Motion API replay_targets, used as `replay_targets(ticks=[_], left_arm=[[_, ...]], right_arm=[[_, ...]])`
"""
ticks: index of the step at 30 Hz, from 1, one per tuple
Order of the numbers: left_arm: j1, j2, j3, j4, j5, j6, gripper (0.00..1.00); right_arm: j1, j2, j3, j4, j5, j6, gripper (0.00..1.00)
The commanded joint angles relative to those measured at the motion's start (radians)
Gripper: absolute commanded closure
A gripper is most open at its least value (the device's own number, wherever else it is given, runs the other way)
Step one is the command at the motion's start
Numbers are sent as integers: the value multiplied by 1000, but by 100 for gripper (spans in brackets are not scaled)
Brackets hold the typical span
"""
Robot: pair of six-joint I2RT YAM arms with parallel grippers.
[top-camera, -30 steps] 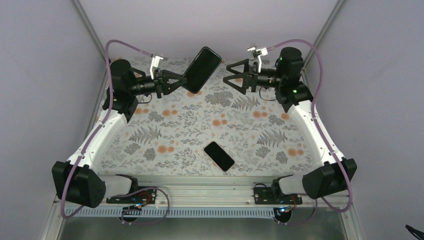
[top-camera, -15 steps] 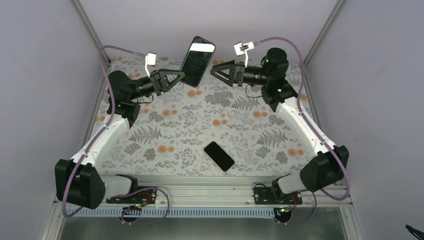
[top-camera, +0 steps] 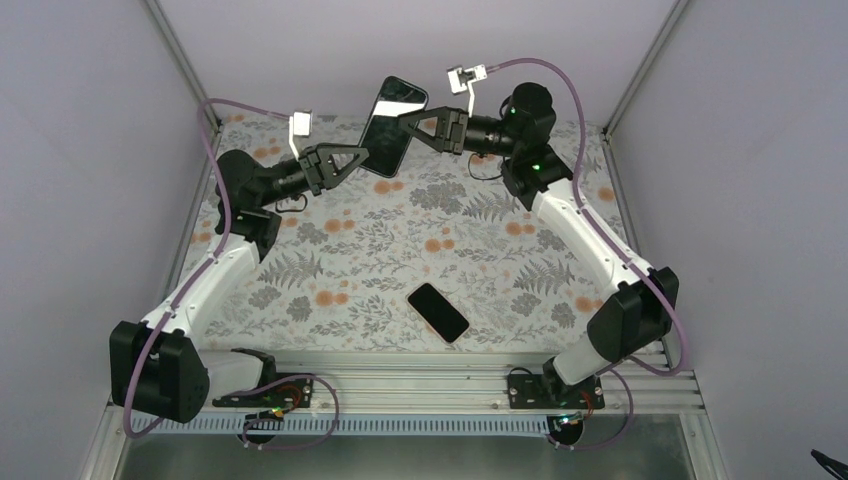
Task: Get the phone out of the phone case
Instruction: Adjust the phone.
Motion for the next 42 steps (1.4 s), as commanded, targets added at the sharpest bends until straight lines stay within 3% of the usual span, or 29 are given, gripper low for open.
replay_targets(ticks=[1,6,14,18,19,22,25,31,42], left_arm=[[-4,-33,-13,91,-31,-9,98],[-8,-30,-22,96,-31,-12,98],[-17,-38,-37,86,-23,6,98],[-22,-49,-40,61,-9,34,97],[-21,-52,-37,43,-2,49,90],[-15,-59,-18,-60,23,151,55],[0,-66,5,-177,59,273,42],[4,-72,69,-396,149,548,39],[-12,-55,114,-521,241,721,46]], right_arm=[[5,17,24,53,20,56,53],[4,24,24,86,9,88,59],[-2,20,6,86,5,107,80],[-12,13,-17,115,-12,129,95],[-13,12,-18,118,-19,129,96],[-29,-1,-26,125,-47,117,96],[-53,-23,-44,116,-69,98,96],[-107,-66,-82,91,-147,21,96],[-156,-105,-161,91,-355,-22,96]])
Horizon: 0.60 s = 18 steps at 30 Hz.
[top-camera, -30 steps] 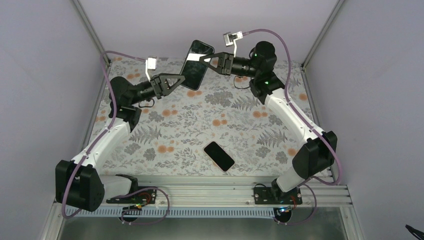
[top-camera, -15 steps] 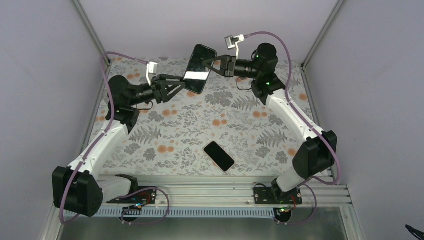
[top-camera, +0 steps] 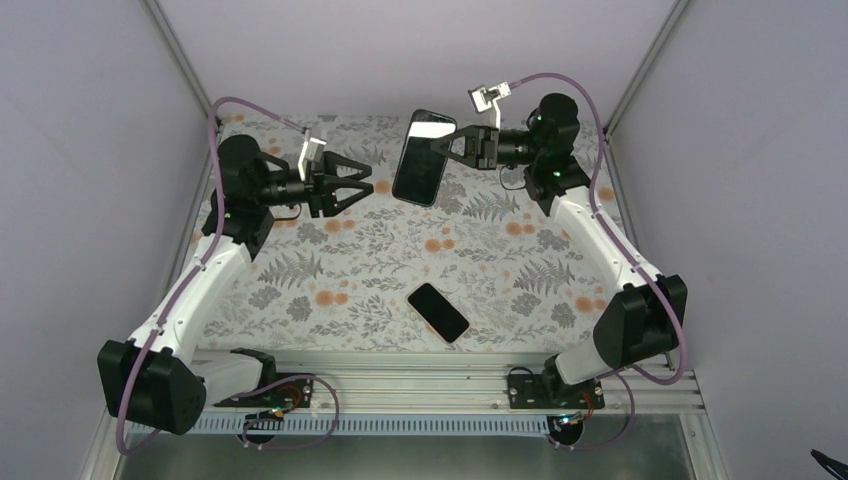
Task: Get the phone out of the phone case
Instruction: Adjust the phone.
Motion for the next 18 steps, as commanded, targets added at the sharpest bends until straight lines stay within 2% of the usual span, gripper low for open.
replay_targets(ticks=[1,7,14,18], left_arm=[[-16,1,30,-56,52,109,47],[-60,23,28,-80,40,137,55],[-114,49,26,-112,53,180,56],[-132,57,32,-107,64,178,62]], right_arm=[[-9,-65,-35,41,-91,-33,96],[-9,-104,-90,108,-83,0,96],[-10,-126,-119,111,-76,-1,96],[-10,-125,-120,114,-74,-1,96]])
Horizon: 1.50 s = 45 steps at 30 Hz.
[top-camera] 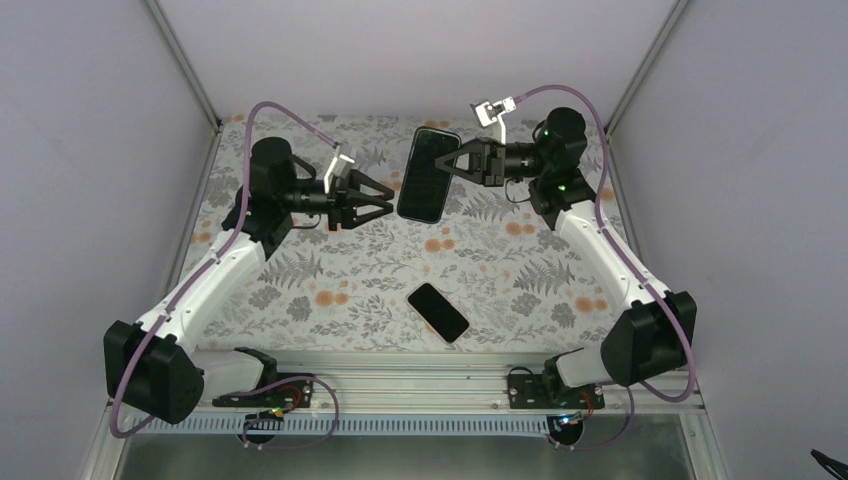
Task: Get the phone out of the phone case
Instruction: Adjust the phone, then remove the phone case from the phone.
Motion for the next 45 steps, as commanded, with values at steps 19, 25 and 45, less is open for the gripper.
replay_targets(ticks=[19,25,45], left_arm=[[-49,38,30,-43,-7,94,76],[-49,49,17,-41,-60,92,82],[-35,71,6,-50,-187,70,88]], right_arm=[[-9,-37,-2,91,-11,45,96],[-8,-48,-25,210,-32,162,96],[30,-63,-60,437,-66,347,96]])
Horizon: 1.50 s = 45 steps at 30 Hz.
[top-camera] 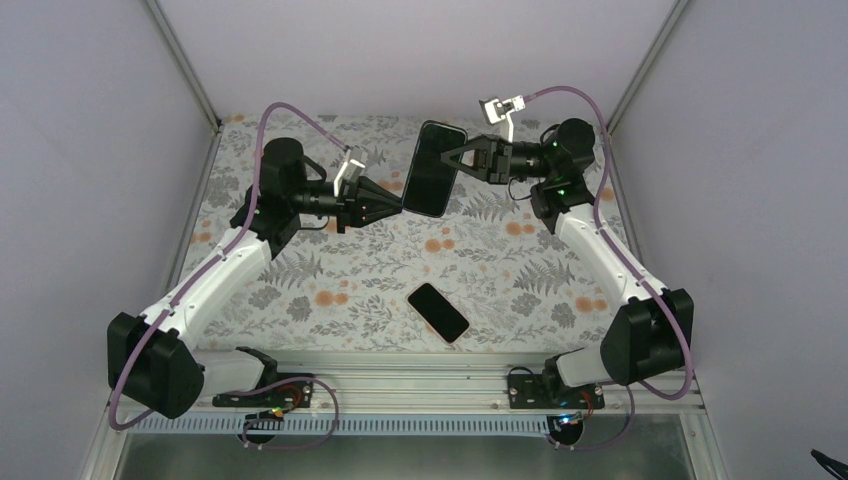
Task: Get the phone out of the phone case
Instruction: Remove the phone case from the phone.
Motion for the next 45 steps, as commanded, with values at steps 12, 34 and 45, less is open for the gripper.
replay_targets(ticks=[12,34,45], left_arm=[[29,38,-21,-33,-226,-10,89],[44,32,-34,86,-137,-127,84],[46,30,-24,195,-57,-216,78]], right_arm=[[69,-64,-12,240,-76,229,96],[164,-48,27,-309,-80,-290,96],[191,-42,10,-408,-88,-394,96]])
